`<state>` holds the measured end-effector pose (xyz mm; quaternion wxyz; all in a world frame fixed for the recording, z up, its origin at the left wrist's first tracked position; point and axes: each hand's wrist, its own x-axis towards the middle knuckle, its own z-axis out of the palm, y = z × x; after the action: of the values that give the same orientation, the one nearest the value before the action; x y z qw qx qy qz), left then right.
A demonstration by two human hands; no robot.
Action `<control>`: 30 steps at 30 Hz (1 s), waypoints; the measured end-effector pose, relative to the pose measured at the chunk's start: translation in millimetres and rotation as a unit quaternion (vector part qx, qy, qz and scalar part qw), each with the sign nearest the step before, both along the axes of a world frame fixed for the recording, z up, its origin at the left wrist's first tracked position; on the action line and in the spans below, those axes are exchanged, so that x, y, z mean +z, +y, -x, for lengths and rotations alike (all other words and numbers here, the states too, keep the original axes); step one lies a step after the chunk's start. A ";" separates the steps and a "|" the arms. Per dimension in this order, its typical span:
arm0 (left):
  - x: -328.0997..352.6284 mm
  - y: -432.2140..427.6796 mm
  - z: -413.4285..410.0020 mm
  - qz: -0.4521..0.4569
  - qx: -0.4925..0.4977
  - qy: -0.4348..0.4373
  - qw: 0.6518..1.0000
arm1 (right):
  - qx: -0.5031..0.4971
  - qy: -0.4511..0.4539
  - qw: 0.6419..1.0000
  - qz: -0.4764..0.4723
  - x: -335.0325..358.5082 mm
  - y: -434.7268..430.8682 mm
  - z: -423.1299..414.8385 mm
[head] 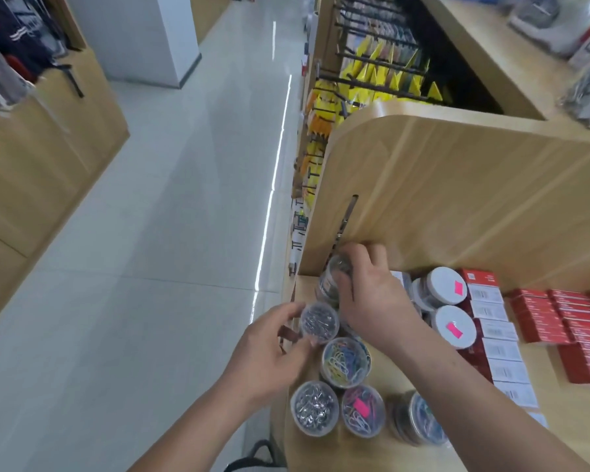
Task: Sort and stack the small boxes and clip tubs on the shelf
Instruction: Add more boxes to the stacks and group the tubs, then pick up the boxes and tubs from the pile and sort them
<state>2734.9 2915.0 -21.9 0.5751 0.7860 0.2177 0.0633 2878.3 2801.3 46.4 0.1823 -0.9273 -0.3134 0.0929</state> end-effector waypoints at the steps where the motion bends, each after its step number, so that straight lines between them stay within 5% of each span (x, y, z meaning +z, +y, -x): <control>1: -1.0 0.3 -0.5 -0.004 0.002 0.000 1.000 | 0.002 -0.001 1.000 -0.002 -2.2 0.0 1.7; 8: -8.3 4.0 0.4 -0.018 0.037 0.015 0.999 | -0.019 0.059 0.996 -0.072 -5.8 -0.9 2.0; 14: 2.1 15.5 -50.2 -0.019 -0.036 0.003 0.999 | -0.024 -0.052 0.988 -0.141 6.2 -42.2 -14.4; 20: -3.6 17.2 -69.1 -0.064 -0.056 -0.004 0.996 | -0.006 -0.001 0.999 -0.037 -5.4 -67.8 -7.5; 30: -0.3 7.7 -83.1 -0.098 -0.076 -0.001 0.992 | 0.061 -0.049 0.996 -0.035 -12.5 -77.4 4.1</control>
<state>2818.0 2922.7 -22.2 0.4987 0.8529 0.1493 0.0408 2874.2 2723.9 33.9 0.1926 -0.9032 -0.3806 0.0473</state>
